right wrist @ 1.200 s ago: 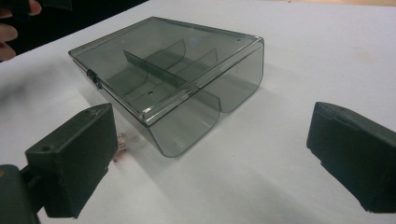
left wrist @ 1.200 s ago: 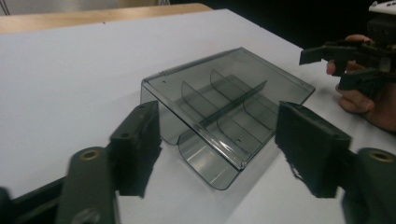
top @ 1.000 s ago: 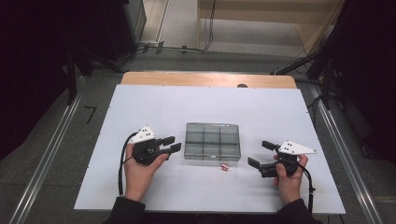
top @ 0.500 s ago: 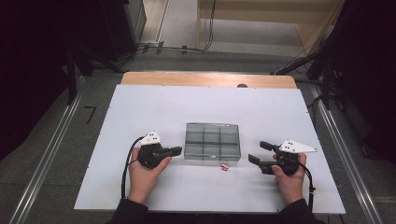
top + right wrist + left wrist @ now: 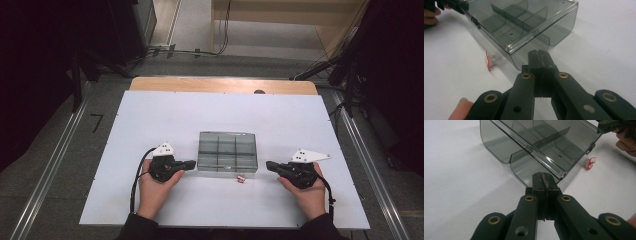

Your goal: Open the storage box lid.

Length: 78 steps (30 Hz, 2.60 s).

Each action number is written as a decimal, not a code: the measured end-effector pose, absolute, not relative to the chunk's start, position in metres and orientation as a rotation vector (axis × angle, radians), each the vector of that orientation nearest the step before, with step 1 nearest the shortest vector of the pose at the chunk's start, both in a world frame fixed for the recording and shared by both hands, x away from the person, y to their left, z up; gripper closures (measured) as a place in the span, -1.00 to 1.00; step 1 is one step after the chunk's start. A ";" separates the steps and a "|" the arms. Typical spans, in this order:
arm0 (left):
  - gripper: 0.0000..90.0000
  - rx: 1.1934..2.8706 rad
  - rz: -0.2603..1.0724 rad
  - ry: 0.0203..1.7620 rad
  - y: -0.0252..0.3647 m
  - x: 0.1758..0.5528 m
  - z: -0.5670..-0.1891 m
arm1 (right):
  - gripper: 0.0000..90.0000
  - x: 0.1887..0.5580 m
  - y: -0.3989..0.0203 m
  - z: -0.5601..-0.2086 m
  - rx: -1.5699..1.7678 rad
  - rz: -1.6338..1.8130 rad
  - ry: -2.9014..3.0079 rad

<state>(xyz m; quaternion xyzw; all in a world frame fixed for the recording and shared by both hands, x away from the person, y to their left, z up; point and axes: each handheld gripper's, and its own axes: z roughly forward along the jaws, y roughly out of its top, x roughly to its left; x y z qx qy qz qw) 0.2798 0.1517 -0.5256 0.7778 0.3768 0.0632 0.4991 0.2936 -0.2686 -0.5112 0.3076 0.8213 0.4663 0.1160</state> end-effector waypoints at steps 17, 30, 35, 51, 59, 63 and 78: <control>1.00 1.869 0.117 0.896 0.152 0.279 -0.526 | 0.95 0.294 -0.252 -0.512 0.830 1.291 2.498; 1.00 1.848 0.100 0.881 0.153 0.278 -0.526 | 0.95 0.295 -0.250 -0.513 0.811 1.309 2.506; 1.00 1.845 0.102 0.877 0.153 0.278 -0.527 | 0.96 0.295 -0.250 -0.513 0.815 1.320 2.502; 1.00 1.837 0.097 0.867 0.153 0.278 -0.528 | 0.96 0.294 -0.250 -0.513 0.818 1.309 2.490; 1.00 1.818 0.081 0.881 0.153 0.279 -0.529 | 0.96 0.293 -0.249 -0.513 0.821 1.293 2.476; 1.00 1.817 0.083 0.881 0.153 0.279 -0.529 | 0.96 0.293 -0.248 -0.514 0.823 1.287 2.466; 1.00 1.809 0.101 0.876 0.153 0.279 -0.529 | 0.96 0.293 -0.248 -0.509 0.842 1.394 2.438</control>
